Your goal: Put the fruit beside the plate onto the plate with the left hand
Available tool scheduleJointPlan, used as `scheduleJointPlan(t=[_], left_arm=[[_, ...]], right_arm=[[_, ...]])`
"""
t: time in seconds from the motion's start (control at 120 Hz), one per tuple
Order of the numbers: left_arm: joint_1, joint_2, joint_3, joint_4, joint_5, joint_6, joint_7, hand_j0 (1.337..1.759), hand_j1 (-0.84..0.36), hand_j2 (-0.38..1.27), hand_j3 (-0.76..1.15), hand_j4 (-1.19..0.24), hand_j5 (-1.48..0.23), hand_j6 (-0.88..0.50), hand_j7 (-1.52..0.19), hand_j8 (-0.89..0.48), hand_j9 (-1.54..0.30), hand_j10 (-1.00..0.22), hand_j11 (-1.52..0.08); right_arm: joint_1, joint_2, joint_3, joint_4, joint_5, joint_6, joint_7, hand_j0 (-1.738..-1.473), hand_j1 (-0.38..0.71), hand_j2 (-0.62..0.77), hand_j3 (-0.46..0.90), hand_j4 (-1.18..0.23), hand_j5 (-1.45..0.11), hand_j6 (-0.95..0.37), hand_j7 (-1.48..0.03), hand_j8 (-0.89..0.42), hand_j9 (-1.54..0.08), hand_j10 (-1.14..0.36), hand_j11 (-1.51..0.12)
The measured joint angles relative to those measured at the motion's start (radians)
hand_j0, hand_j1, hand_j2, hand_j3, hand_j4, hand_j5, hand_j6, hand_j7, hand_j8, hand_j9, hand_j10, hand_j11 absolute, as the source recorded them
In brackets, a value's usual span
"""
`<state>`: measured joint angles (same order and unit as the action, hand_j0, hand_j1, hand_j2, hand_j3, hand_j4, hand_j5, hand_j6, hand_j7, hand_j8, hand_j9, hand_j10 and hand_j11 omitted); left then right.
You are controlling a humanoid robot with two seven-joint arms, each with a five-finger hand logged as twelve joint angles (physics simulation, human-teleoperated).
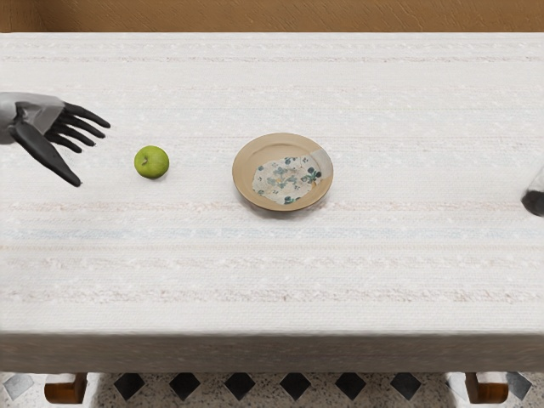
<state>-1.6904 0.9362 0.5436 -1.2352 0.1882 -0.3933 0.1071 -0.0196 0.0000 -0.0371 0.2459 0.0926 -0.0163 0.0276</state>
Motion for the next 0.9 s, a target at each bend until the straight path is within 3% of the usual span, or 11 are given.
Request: scheduleJointPlan(t=[0.117, 0.283, 0.417, 0.65, 0.9], left_arm=[[0.008, 0.005, 0.0, 0.014, 0.005, 0.013, 0.0, 1.658, 0.05, 0.05, 0.0, -0.25, -0.33, -0.25, -0.33, -0.25, -0.33, -0.25, -0.33], [0.058, -0.035, 0.0, 0.03, 0.08, 0.217, 0.001, 1.658, 0.05, 0.05, 0.0, -0.26, -0.33, -0.26, -0.33, -0.26, -0.33, -0.25, -0.33], [0.119, -0.177, 0.005, 0.034, 0.202, 0.383, 0.014, 1.658, 0.05, 0.05, 0.0, -0.26, -0.33, -0.26, -0.33, -0.26, -0.33, -0.26, -0.33], [0.116, -0.376, 0.141, 0.039, 0.279, 0.742, 0.033, 1.658, 0.04, 0.05, 0.0, -0.26, -0.33, -0.26, -0.33, -0.26, -0.33, -0.26, -0.33], [0.135, -0.527, 0.215, 0.061, 0.285, 0.846, 0.057, 1.658, 0.01, 0.06, 0.0, -0.28, -0.37, -0.28, -0.37, -0.28, -0.37, -0.28, -0.37]], right_arm=[[-0.002, 0.0, 0.001, 0.006, 0.001, -0.002, -0.001, -1.658, -0.31, -0.01, 0.0, -0.03, -0.04, -0.03, -0.04, -0.03, -0.04, -0.03, -0.04], [-0.011, 0.0, -0.001, 0.007, 0.001, -0.005, -0.001, -1.658, -0.31, -0.01, 0.0, -0.03, -0.04, -0.03, -0.04, -0.03, -0.04, -0.03, -0.04], [-0.012, 0.0, -0.001, 0.007, 0.001, -0.005, -0.001, -1.658, -0.31, -0.01, 0.0, -0.03, -0.04, -0.03, -0.04, -0.03, -0.04, -0.03, -0.04], [-0.013, 0.0, -0.001, 0.007, 0.001, -0.005, -0.001, -1.658, -0.31, -0.01, 0.0, -0.03, -0.04, -0.03, -0.04, -0.03, -0.04, -0.03, -0.04], [-0.013, 0.0, -0.001, 0.007, 0.001, -0.005, -0.001, -1.658, -0.31, -0.01, 0.0, -0.03, -0.04, -0.03, -0.04, -0.03, -0.04, -0.03, -0.04]])
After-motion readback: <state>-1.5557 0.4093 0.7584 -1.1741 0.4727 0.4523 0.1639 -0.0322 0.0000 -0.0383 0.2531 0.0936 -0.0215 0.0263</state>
